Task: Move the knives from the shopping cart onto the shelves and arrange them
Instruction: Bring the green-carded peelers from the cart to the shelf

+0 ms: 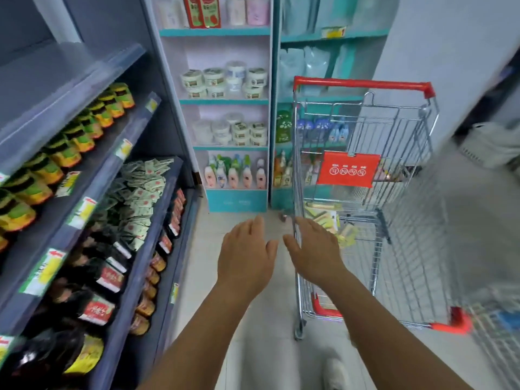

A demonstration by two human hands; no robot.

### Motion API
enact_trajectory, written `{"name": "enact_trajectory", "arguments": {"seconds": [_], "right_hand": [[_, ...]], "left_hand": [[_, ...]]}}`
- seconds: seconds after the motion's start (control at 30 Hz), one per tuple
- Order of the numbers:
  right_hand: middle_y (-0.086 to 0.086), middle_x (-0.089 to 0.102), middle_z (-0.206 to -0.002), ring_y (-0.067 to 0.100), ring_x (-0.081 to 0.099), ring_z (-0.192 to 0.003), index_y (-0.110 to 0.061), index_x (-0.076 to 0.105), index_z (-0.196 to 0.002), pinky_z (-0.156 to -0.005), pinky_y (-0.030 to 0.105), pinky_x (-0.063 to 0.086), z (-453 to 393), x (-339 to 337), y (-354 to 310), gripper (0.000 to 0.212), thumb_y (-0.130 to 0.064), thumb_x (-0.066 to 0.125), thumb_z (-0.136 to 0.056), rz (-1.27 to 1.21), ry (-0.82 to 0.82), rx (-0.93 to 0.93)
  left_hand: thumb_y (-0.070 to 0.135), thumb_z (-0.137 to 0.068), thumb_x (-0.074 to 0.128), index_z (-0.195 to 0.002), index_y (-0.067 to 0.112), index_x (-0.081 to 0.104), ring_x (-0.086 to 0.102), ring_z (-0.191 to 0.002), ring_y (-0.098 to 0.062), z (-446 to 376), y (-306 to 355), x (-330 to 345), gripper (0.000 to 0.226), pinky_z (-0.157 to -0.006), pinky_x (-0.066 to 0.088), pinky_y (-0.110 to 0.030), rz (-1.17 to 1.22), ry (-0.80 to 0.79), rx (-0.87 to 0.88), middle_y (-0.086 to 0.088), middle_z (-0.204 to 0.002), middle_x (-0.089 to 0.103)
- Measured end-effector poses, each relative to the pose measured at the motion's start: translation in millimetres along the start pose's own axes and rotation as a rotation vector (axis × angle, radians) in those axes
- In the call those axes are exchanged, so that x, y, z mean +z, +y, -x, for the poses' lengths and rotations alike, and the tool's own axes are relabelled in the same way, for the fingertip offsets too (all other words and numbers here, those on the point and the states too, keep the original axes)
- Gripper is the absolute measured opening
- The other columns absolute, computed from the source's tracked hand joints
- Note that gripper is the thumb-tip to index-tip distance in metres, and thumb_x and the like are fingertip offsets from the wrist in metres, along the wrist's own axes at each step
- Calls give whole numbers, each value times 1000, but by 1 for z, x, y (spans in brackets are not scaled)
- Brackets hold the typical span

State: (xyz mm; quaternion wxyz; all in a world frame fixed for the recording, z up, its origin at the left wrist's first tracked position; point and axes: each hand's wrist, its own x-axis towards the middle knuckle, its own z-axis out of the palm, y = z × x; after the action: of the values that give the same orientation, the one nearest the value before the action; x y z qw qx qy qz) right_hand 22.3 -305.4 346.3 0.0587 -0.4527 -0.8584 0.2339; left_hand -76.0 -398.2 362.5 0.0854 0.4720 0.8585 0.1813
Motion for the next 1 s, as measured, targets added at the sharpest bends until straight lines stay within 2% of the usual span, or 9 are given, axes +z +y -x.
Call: {"name": "enact_trajectory", "arguments": {"seconds": [0.1, 0.2, 0.5, 0.7, 0.87, 1.0], "right_hand": [[3, 37, -150, 21, 34, -137, -16, 35, -144, -112, 37, 24, -12, -8, 51, 51, -39, 38, -99, 3, -4, 64], [4, 45, -143, 22, 40, -131, -15, 41, -139, -107, 36, 27, -26, -16, 103, 47, -39, 39, -98, -11, -14, 107], [3, 39, -148, 21, 35, -136, -17, 37, -143, -110, 32, 25, -90, -20, 226, 48, -35, 41, -99, -124, -102, 151], [7, 49, -136, 23, 45, -124, -11, 45, -135, -100, 32, 35, -134, 2, 273, 41, -30, 45, -99, -204, -124, 216], [7, 48, -138, 23, 43, -126, -11, 42, -138, -101, 30, 34, -173, 41, 306, 44, -28, 46, -98, -268, -124, 294], [7, 49, -135, 23, 45, -122, -13, 41, -138, -94, 30, 36, -204, 80, 334, 42, -25, 46, -98, -300, -131, 368]], "left_hand": [[44, -100, 34, -149, 19, 23, 30, -139, -19, -18, 36, 34, 56, -114, 24, -32, -3, -61, 9, 0, -153, 32], [43, -100, 34, -146, 22, 26, 35, -135, -17, -37, 71, 67, 51, -110, 30, -29, 19, -109, 7, 2, -149, 37], [39, -99, 38, -148, 19, 22, 35, -133, -22, -106, 152, 168, 55, -108, 33, -34, 31, -267, -43, -3, -147, 38], [37, -98, 41, -148, 17, 20, 34, -132, -24, -157, 159, 229, 58, -106, 36, -39, -5, -351, -84, -5, -146, 36], [36, -97, 43, -148, 15, 18, 33, -133, -26, -204, 140, 285, 61, -106, 37, -40, -58, -393, -102, -7, -147, 33], [34, -97, 45, -151, 13, 10, 26, -139, -28, -238, 122, 334, 67, -112, 30, -40, -78, -446, -108, -10, -153, 25]]}}
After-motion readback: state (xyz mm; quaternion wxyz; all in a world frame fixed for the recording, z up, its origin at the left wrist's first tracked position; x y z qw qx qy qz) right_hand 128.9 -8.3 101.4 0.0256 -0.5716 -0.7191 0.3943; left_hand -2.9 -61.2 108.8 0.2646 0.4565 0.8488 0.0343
